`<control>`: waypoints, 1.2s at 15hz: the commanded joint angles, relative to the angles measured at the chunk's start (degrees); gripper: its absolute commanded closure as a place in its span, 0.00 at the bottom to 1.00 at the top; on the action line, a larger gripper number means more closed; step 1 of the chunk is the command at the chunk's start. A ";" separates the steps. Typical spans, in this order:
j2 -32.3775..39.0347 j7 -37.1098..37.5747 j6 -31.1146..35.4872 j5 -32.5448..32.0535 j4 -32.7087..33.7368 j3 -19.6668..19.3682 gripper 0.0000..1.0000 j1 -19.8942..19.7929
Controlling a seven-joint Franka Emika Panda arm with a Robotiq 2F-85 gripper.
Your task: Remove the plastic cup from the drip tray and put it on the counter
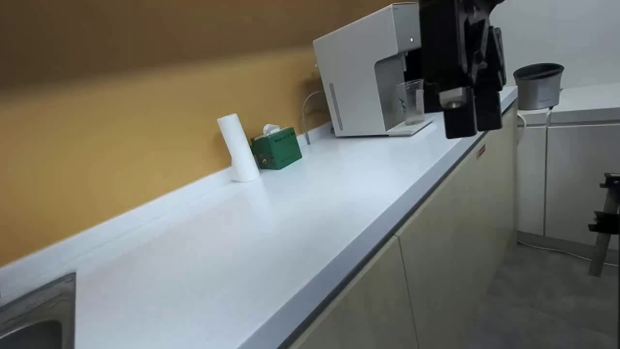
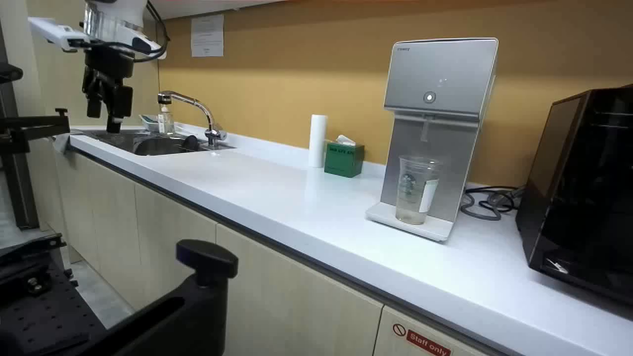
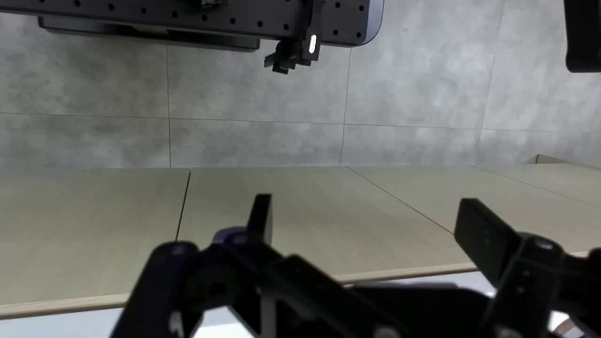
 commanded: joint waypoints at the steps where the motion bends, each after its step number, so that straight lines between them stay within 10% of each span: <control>1: -0.05 -0.17 -0.24 0.16 0.10 0.29 0.00 -0.37; 11: -0.05 -0.17 -0.24 0.16 0.10 0.29 0.00 -0.37; 18: -0.67 2.91 9.43 -19.85 1.13 2.86 0.00 -12.55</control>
